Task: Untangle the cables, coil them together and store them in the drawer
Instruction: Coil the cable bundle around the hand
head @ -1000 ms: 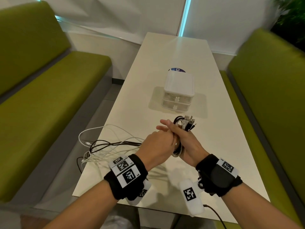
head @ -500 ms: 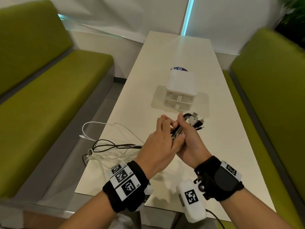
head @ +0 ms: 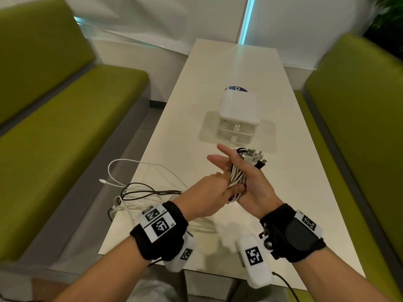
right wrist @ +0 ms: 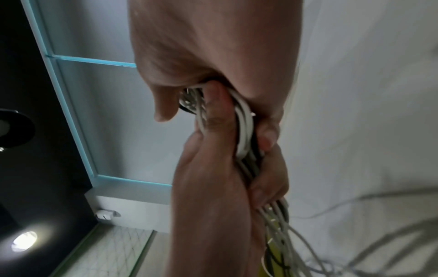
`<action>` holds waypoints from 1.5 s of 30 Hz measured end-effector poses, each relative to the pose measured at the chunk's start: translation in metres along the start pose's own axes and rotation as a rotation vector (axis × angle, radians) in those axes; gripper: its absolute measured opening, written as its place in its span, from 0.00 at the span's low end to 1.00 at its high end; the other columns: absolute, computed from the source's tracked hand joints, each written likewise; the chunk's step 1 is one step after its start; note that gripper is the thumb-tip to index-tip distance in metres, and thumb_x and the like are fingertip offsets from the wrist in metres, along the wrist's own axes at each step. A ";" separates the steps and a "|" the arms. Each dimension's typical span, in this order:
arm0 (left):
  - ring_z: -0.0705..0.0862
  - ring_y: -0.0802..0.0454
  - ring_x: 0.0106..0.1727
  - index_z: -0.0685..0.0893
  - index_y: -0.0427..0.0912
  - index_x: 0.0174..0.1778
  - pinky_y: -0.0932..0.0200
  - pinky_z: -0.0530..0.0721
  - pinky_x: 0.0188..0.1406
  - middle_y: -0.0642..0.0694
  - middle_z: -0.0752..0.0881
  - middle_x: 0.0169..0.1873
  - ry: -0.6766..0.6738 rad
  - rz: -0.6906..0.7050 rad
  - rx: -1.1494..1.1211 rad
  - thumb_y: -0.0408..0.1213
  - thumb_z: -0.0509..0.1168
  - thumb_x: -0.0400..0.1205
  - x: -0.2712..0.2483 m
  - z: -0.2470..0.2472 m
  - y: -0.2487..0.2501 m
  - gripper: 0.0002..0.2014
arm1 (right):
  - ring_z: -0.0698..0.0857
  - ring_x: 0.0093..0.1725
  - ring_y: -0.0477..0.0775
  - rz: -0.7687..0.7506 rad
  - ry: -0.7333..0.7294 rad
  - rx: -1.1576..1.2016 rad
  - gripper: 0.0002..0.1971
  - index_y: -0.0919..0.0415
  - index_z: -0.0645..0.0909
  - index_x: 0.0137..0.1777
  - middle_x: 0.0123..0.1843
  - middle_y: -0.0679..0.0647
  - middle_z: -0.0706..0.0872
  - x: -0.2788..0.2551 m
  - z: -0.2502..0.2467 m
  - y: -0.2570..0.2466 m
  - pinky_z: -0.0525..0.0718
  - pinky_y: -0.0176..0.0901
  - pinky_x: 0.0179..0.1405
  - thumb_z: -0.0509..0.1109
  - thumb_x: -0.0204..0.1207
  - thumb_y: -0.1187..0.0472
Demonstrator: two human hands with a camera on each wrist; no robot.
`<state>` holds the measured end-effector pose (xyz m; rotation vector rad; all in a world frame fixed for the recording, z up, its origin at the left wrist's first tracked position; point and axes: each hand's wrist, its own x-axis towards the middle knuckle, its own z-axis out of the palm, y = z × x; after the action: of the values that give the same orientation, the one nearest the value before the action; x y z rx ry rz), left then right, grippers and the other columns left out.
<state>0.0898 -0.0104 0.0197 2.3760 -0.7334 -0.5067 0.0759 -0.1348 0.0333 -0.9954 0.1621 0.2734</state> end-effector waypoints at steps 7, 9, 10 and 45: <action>0.81 0.43 0.36 0.64 0.38 0.75 0.45 0.82 0.41 0.40 0.84 0.41 -0.035 -0.017 0.196 0.41 0.50 0.89 0.010 0.005 -0.006 0.19 | 0.90 0.52 0.49 0.024 0.310 -0.102 0.27 0.58 0.68 0.22 0.35 0.53 0.90 0.006 0.007 0.002 0.82 0.46 0.35 0.75 0.64 0.39; 0.80 0.41 0.35 0.68 0.38 0.72 0.47 0.79 0.38 0.42 0.81 0.38 -0.019 -0.035 0.299 0.45 0.48 0.89 0.013 0.011 -0.009 0.19 | 0.89 0.42 0.44 0.021 0.402 -0.145 0.29 0.57 0.67 0.18 0.31 0.51 0.87 0.008 0.004 0.006 0.74 0.41 0.29 0.74 0.62 0.36; 0.79 0.41 0.35 0.69 0.39 0.72 0.48 0.80 0.39 0.43 0.82 0.38 -0.022 -0.038 0.269 0.50 0.47 0.88 0.013 0.013 -0.010 0.22 | 0.87 0.38 0.44 0.026 0.425 -0.146 0.30 0.57 0.67 0.17 0.31 0.52 0.87 0.009 0.003 0.007 0.74 0.41 0.31 0.73 0.61 0.34; 0.77 0.46 0.32 0.75 0.40 0.55 0.50 0.73 0.36 0.47 0.80 0.30 0.057 0.131 0.132 0.76 0.34 0.68 0.002 0.025 -0.031 0.45 | 0.51 0.21 0.49 -0.082 0.390 0.250 0.30 0.53 0.54 0.27 0.23 0.48 0.53 0.016 0.003 0.015 0.55 0.42 0.19 0.72 0.78 0.46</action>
<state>0.0913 -0.0011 -0.0192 2.4321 -0.9151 -0.3440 0.0868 -0.1219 0.0193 -0.7957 0.4973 -0.0205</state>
